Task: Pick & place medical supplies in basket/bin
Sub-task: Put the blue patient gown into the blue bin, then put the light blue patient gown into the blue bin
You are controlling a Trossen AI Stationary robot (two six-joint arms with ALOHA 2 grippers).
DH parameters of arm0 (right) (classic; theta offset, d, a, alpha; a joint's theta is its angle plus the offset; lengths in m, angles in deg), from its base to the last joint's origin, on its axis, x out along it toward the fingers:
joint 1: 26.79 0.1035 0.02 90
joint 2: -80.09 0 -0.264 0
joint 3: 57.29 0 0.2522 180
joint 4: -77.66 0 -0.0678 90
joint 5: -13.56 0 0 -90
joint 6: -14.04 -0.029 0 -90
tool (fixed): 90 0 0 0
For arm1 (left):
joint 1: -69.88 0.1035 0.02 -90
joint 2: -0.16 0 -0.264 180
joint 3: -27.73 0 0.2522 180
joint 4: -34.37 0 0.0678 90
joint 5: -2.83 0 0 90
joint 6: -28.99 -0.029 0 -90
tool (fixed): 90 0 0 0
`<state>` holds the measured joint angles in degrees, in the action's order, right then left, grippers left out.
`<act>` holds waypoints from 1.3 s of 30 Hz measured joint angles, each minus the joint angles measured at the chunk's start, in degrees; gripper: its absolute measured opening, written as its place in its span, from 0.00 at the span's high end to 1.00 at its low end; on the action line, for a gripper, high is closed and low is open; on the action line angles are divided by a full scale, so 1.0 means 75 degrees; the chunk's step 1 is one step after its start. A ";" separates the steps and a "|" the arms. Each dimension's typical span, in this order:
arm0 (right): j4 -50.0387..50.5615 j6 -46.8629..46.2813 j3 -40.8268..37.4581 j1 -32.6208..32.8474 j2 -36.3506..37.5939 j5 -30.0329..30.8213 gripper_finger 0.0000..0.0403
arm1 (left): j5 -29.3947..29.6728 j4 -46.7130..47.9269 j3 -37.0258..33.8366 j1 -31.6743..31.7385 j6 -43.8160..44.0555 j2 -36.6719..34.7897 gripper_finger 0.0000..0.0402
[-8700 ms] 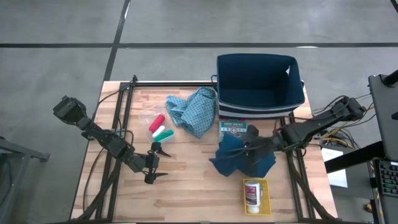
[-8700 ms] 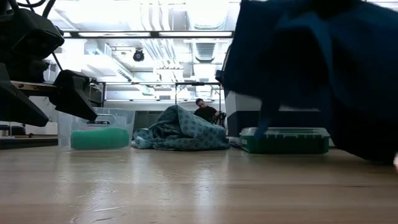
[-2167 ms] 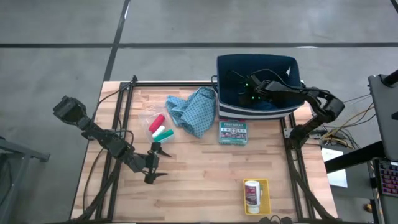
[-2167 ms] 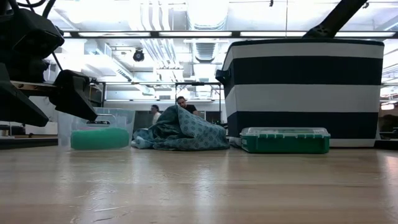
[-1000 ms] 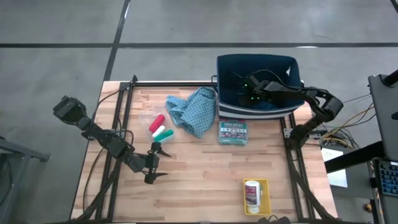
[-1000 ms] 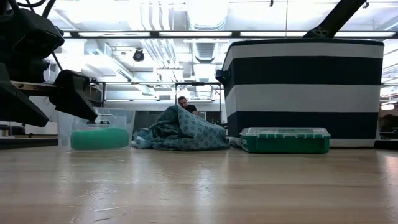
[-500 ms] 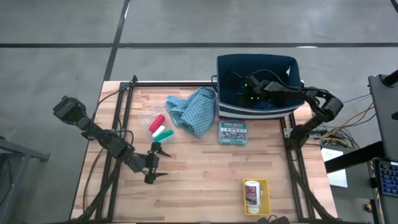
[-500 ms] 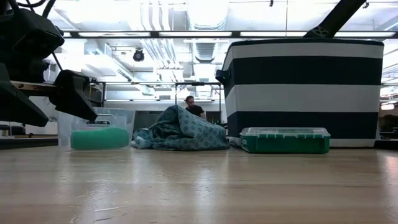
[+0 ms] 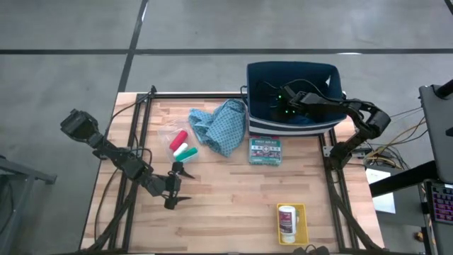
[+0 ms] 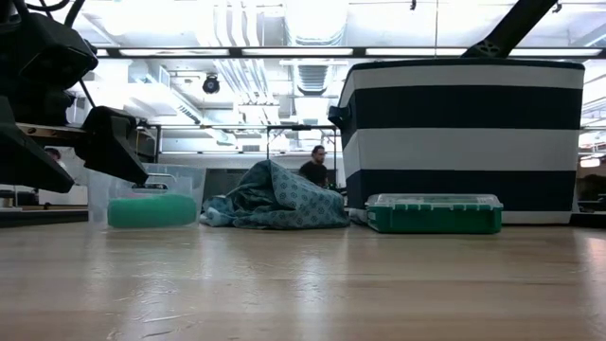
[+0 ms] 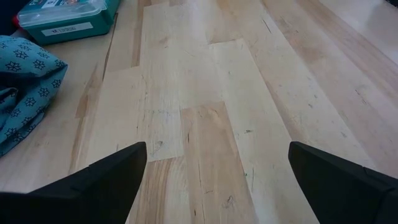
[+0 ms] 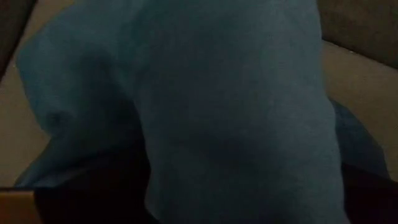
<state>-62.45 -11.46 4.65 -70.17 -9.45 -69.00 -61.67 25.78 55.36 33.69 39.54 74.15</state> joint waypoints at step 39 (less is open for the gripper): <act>-0.0425 -0.0003 0.0178 0.0555 0.3900 -0.0036 0.29 | 0.0000 0.0000 0.0000 -0.0003 -0.0001 0.0000 0.01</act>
<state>-65.64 -11.48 5.99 -66.01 19.80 -69.27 -61.67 25.78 55.36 33.67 39.53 74.15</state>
